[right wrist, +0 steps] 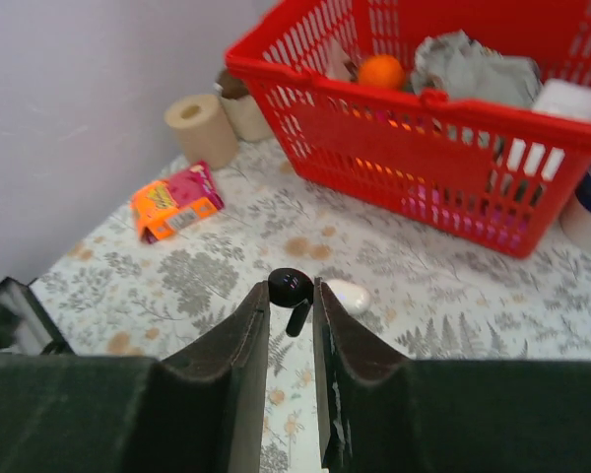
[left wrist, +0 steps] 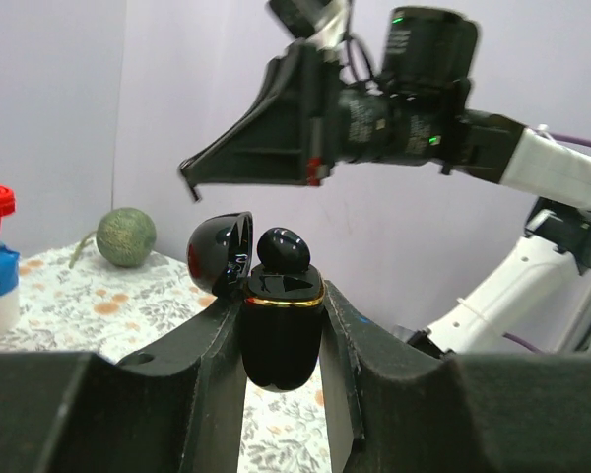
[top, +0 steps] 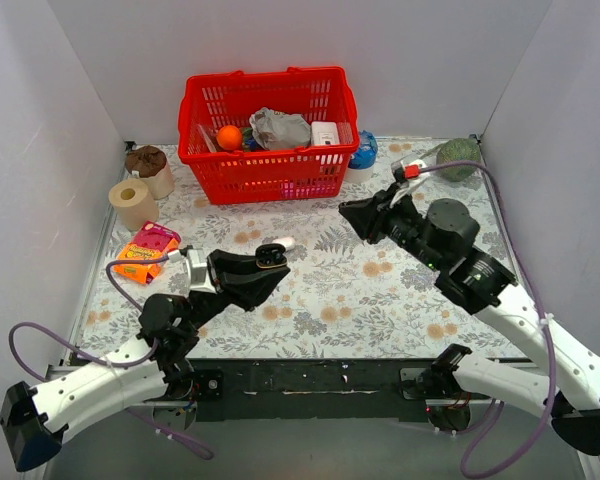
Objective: Insert the wireless bluetooth earbuds into the charging case
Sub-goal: Place the earbud in the charging case.
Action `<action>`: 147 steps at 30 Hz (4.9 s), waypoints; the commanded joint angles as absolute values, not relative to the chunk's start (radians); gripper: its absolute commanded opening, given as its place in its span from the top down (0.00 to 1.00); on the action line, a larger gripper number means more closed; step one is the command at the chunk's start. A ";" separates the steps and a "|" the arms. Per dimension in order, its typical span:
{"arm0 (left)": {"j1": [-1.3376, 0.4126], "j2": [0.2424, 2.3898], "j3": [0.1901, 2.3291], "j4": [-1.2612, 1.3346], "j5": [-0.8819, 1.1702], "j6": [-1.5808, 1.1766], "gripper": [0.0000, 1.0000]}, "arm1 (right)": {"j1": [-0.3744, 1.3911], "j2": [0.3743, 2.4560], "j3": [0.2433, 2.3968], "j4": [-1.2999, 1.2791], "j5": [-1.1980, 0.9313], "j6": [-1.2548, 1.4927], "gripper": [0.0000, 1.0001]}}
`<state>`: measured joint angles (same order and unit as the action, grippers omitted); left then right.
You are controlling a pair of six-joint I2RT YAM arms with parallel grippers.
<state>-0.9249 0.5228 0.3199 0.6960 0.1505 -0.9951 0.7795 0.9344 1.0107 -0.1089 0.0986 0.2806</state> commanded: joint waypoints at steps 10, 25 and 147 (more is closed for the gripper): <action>-0.923 0.968 0.534 1.084 0.219 -0.882 1.00 | 0.784 0.890 1.267 -0.054 -0.327 0.226 0.99; -0.923 1.161 0.627 1.213 0.224 -0.977 1.00 | 0.787 0.828 1.112 0.083 -0.396 0.241 0.99; -0.928 1.259 0.721 1.287 0.255 -0.996 1.00 | 0.827 0.784 0.864 0.273 -0.298 0.253 0.99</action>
